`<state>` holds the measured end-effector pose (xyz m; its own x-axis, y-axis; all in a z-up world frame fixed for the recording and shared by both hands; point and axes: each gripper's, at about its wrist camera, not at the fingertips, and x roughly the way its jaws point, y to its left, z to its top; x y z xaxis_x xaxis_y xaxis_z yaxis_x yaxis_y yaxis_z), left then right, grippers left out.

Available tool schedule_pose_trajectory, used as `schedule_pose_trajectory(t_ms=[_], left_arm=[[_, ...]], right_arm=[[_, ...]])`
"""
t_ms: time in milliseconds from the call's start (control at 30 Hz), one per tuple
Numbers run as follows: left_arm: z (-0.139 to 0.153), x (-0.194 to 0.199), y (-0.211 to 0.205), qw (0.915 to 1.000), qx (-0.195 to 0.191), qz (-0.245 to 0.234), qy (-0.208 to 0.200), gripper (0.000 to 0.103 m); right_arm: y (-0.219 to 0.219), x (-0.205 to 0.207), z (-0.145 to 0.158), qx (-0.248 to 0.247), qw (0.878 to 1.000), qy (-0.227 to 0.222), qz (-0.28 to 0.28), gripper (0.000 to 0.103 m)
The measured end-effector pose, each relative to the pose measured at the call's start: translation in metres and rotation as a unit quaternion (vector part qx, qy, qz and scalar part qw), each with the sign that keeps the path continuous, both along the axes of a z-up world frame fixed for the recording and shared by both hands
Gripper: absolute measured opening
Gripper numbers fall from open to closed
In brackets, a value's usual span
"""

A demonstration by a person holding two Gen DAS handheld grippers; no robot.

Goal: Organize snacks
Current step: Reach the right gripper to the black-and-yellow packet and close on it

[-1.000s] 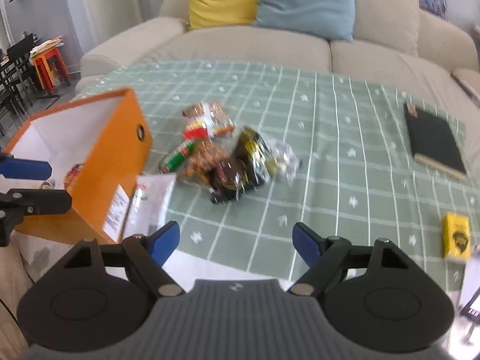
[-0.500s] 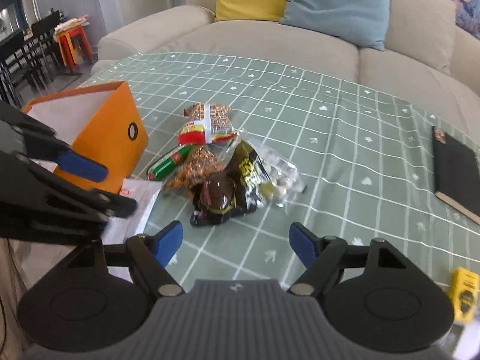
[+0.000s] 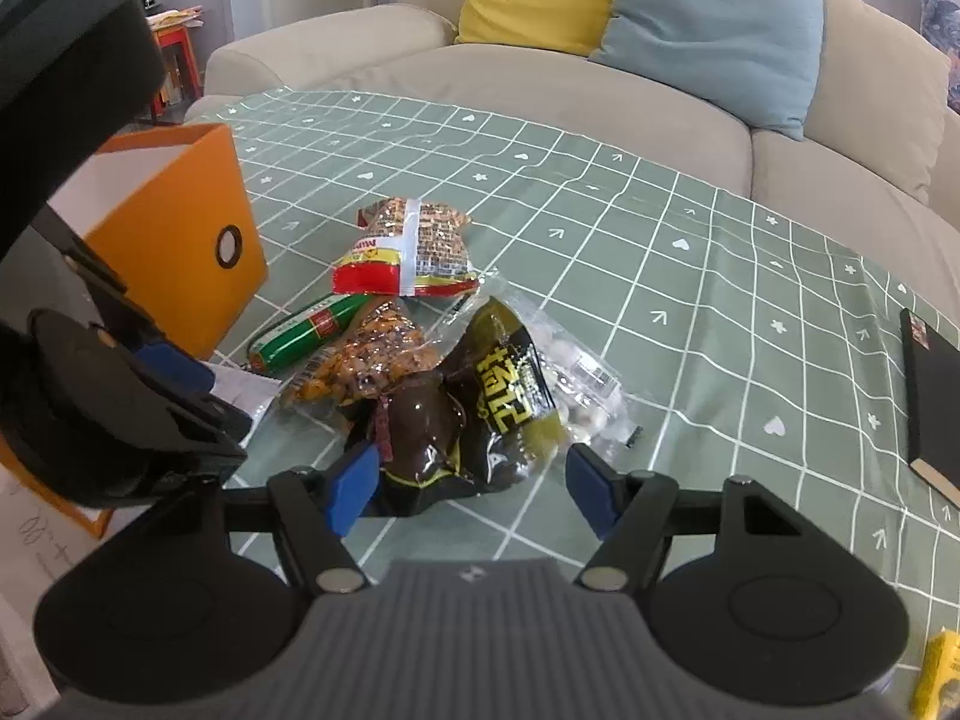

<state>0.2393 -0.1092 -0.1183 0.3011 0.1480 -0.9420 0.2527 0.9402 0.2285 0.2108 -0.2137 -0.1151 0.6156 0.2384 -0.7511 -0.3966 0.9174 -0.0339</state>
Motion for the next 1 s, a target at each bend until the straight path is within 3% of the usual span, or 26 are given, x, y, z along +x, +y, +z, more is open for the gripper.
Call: schedule_pose_trajectory(t_ms=[133, 233, 267, 300, 333, 400, 567, 733, 867, 967, 1000], left_arm=[[-0.003, 0.0, 0.0, 1.0, -0.002, 0.0, 0.004, 0.012], [-0.005, -0.003, 0.001, 0.9999, -0.015, 0.004, 0.003, 0.001], [-0.005, -0.005, 0.001, 0.9998, -0.019, 0.002, 0.002, 0.0], [-0.005, -0.006, 0.001, 0.9997, -0.023, 0.0, 0.0, 0.0], [-0.004, -0.008, 0.001, 0.9995, -0.03, -0.002, -0.002, 0.0], [-0.004, -0.013, 0.001, 0.9988, -0.048, -0.006, -0.004, 0.0], [-0.004, -0.024, -0.002, 0.9934, -0.114, -0.014, 0.003, 0.0], [-0.007, -0.035, -0.015, 0.9818, -0.183, -0.04, 0.029, 0.0], [0.003, -0.041, -0.015, 0.9786, -0.197, -0.056, 0.013, 0.004], [0.016, -0.048, -0.012, 0.9796, -0.184, -0.08, -0.003, 0.033], [0.02, -0.05, -0.012, 0.9813, -0.17, -0.09, -0.01, 0.048]], right_arm=[[0.004, 0.003, -0.005, -0.004, 1.0, -0.007, 0.008, 0.065], [0.005, 0.0, -0.006, 0.009, 1.0, -0.001, 0.013, 0.044], [0.006, -0.001, -0.006, 0.009, 1.0, 0.001, 0.015, 0.035], [0.007, -0.002, -0.005, 0.013, 1.0, 0.006, 0.02, 0.02], [0.007, -0.003, -0.005, 0.015, 1.0, 0.01, 0.021, 0.018], [0.005, -0.004, -0.004, 0.018, 0.999, 0.024, 0.016, 0.0], [-0.007, -0.005, -0.005, 0.023, 0.996, 0.081, -0.024, 0.0], [-0.027, -0.019, -0.003, 0.014, 0.993, 0.109, -0.044, 0.0], [-0.041, -0.024, -0.002, 0.015, 0.992, 0.112, -0.063, 0.004], [-0.048, -0.024, -0.001, 0.025, 0.991, 0.107, -0.07, 0.009], [-0.05, -0.023, 0.0, 0.029, 0.992, 0.103, -0.071, 0.014]])
